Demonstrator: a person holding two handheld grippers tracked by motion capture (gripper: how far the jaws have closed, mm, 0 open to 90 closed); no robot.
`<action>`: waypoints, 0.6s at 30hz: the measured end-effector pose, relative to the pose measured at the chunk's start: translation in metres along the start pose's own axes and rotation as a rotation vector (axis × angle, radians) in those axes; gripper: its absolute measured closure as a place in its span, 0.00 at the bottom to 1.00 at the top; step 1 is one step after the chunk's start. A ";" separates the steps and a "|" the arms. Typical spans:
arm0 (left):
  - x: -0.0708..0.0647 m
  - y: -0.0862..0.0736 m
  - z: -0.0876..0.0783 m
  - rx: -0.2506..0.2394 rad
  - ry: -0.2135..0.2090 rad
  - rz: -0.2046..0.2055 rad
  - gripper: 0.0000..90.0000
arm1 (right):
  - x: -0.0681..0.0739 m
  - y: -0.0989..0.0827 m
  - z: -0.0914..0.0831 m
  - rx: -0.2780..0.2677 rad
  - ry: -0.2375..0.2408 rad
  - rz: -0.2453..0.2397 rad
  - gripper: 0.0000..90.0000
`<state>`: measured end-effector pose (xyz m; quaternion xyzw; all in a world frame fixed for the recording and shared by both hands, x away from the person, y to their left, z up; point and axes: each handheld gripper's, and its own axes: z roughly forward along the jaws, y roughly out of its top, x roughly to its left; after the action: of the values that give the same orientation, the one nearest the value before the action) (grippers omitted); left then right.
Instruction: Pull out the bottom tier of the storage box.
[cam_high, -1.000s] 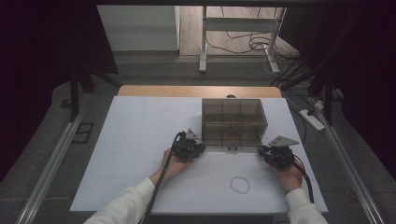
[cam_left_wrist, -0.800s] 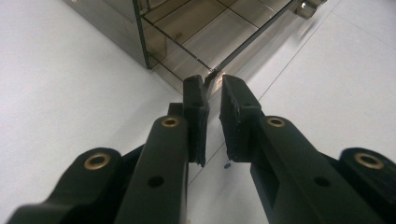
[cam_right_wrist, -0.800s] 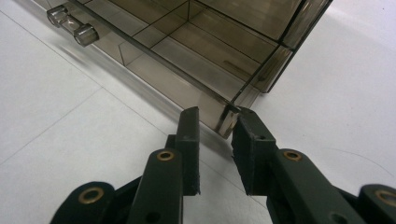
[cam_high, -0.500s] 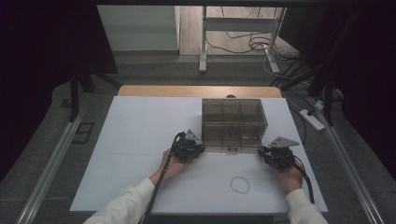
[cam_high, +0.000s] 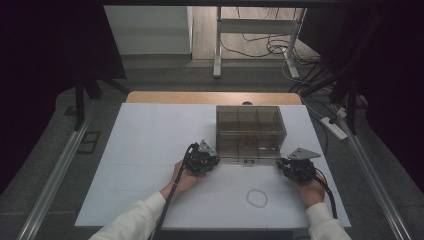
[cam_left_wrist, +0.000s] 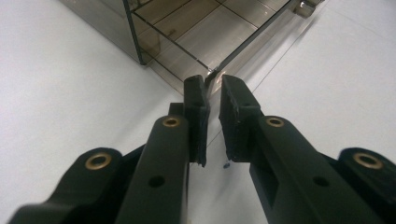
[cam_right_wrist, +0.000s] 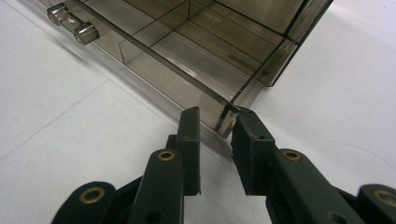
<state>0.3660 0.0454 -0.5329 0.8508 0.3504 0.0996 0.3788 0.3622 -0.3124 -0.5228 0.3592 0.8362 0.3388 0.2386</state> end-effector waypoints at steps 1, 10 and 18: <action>0.000 0.000 0.000 0.000 0.000 0.001 0.89 | 0.001 0.000 -0.001 0.002 0.000 -0.002 0.80; -0.002 -0.001 -0.001 0.001 0.003 0.010 0.89 | 0.002 -0.001 -0.003 0.006 -0.004 -0.010 0.80; -0.003 -0.002 -0.002 0.000 0.010 0.014 0.89 | 0.003 -0.001 -0.003 0.008 -0.003 -0.012 0.81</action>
<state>0.3621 0.0450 -0.5327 0.8527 0.3464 0.1066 0.3763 0.3574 -0.3117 -0.5219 0.3554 0.8394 0.3335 0.2405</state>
